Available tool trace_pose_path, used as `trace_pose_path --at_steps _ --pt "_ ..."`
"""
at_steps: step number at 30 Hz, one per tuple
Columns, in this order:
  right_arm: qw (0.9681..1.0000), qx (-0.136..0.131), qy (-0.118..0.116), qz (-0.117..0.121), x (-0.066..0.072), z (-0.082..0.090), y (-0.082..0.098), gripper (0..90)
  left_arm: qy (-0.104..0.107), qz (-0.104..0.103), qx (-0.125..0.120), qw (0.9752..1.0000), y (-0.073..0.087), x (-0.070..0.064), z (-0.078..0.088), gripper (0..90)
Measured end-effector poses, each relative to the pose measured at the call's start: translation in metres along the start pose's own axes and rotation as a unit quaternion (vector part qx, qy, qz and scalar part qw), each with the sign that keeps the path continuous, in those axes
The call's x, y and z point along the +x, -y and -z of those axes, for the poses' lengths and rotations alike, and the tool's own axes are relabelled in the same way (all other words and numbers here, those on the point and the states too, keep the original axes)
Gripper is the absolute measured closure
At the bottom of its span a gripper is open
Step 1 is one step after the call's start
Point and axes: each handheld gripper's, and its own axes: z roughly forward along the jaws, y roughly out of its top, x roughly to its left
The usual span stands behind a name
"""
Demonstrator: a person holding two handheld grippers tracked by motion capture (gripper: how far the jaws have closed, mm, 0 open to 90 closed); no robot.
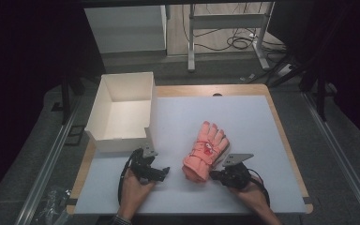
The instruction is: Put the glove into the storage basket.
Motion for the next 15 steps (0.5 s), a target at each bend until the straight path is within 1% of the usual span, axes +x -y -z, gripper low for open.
trace_pose_path --at_steps 3,7,8,9,12,13,15 --pt "1.0000 -0.002 0.002 -0.005 0.003 -0.009 -0.007 85.4 0.000 0.000 0.000 1.0000 0.000 0.000 0.000 1.2" --pt "0.9999 -0.002 0.010 -0.001 0.005 -0.017 -0.014 85.4 0.001 0.000 0.001 1.0000 0.000 0.000 0.000 1.3" --pt "0.9999 -0.002 0.010 -0.001 0.005 -0.017 -0.014 85.4 0.001 0.000 0.001 1.0000 0.000 0.000 0.000 1.3" --pt "0.9999 -0.003 0.011 -0.005 0.005 -0.022 -0.018 85.4 0.001 0.000 0.001 1.0000 0.000 0.000 0.000 1.3" --pt "0.9999 -0.006 0.011 -0.005 0.005 -0.026 -0.021 85.4 0.001 0.000 0.001 1.0000 0.000 0.000 0.000 1.3" --pt "0.9999 -0.009 0.009 -0.009 0.006 -0.031 -0.024 85.4 0.001 0.000 0.002 1.0000 0.000 0.000 0.000 1.3" --pt "0.9999 -0.009 0.010 -0.007 0.006 -0.032 -0.024 85.2 0.001 0.000 0.002 1.0000 0.000 0.000 0.000 1.3"
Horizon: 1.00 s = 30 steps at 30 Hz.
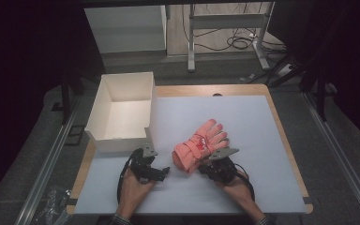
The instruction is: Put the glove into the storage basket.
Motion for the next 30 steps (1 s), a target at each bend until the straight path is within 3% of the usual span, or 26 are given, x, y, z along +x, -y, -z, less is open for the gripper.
trace_pose_path --at_steps 5,11,12,19,20,25,28,30 --pt "0.9999 0.007 0.006 0.007 0.001 0.005 0.002 80.4 0.002 0.001 0.003 1.0000 -0.001 0.000 0.000 1.2" --pt "0.9994 0.000 0.035 0.006 -0.006 0.027 0.009 72.9 0.003 0.001 0.002 1.0000 -0.001 0.000 -0.001 0.9" --pt "0.9987 -0.003 0.051 0.000 -0.014 0.037 0.013 69.6 0.003 0.001 0.002 1.0000 -0.001 0.001 -0.001 0.8" --pt "0.9953 -0.009 0.094 -0.021 -0.036 0.058 0.027 59.7 0.004 0.001 0.001 1.0000 -0.001 0.001 0.000 1.1" --pt "0.9933 -0.009 0.112 -0.030 -0.044 0.066 0.032 56.5 0.005 -0.001 0.001 1.0000 -0.001 0.001 0.000 1.4" --pt "0.9889 -0.011 0.141 -0.046 -0.060 0.079 0.042 50.7 0.017 -0.006 0.001 0.9998 -0.002 0.004 0.004 6.0" --pt "0.9839 -0.012 0.168 -0.060 -0.074 0.091 0.051 45.8 0.034 -0.008 -0.001 0.9994 -0.007 0.005 0.012 5.2" --pt "0.9825 -0.013 0.175 -0.062 -0.078 0.094 0.053 43.2 0.051 -0.019 0.002 0.9985 -0.012 0.004 0.018 3.9"
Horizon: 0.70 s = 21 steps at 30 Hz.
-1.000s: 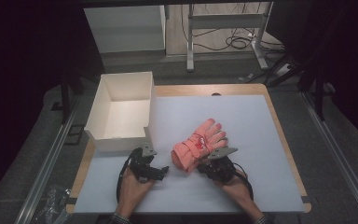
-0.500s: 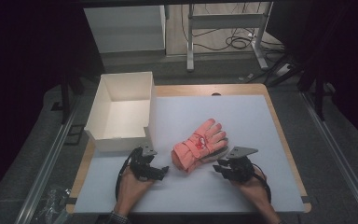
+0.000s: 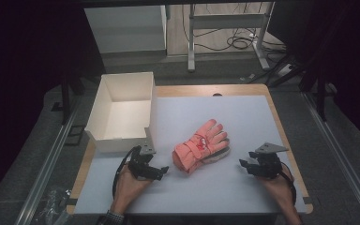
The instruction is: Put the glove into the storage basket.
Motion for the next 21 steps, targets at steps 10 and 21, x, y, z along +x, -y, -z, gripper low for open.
trace_pose_path --at_steps 10,21 --pt "0.9988 0.011 0.039 -0.027 -0.028 0.003 0.013 27.3 0.066 -0.035 0.014 0.9971 -0.035 -0.009 0.022 0.0" --pt "0.9987 0.011 0.044 -0.025 -0.027 0.002 0.014 23.8 0.090 -0.076 0.026 0.9927 -0.088 -0.032 0.011 0.0"
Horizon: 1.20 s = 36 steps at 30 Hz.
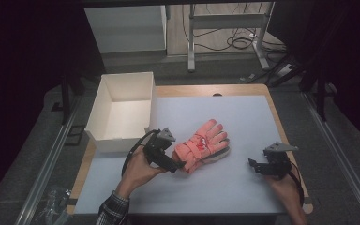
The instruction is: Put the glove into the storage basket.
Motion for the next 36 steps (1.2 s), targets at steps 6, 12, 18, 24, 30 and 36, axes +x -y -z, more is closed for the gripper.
trace_pose_path --at_steps 6,12,18,24,30,36 --pt "1.0000 0.000 0.000 0.000 0.000 0.000 0.000 23.8 0.006 -0.015 0.016 0.9997 -0.019 -0.001 -0.015 0.0" --pt "1.0000 -0.001 0.000 0.000 0.000 0.000 0.000 23.8 0.003 -0.030 0.042 0.9987 -0.035 0.000 -0.038 0.0" --pt "1.0000 -0.002 0.000 0.000 0.000 0.000 0.000 23.8 0.013 -0.043 0.059 0.9972 -0.044 0.003 -0.063 0.0" --pt "1.0000 -0.002 0.001 0.000 0.000 0.000 0.001 23.8 0.004 -0.051 0.096 0.9940 -0.041 0.004 -0.082 0.0" --pt "1.0000 -0.002 0.001 0.001 0.000 0.000 0.001 23.7 -0.016 -0.061 0.138 0.9885 -0.033 0.003 -0.102 0.0" --pt "1.0000 -0.002 0.002 0.001 0.000 0.000 0.001 23.6 -0.011 -0.061 0.157 0.9856 -0.031 0.001 -0.107 6.9"
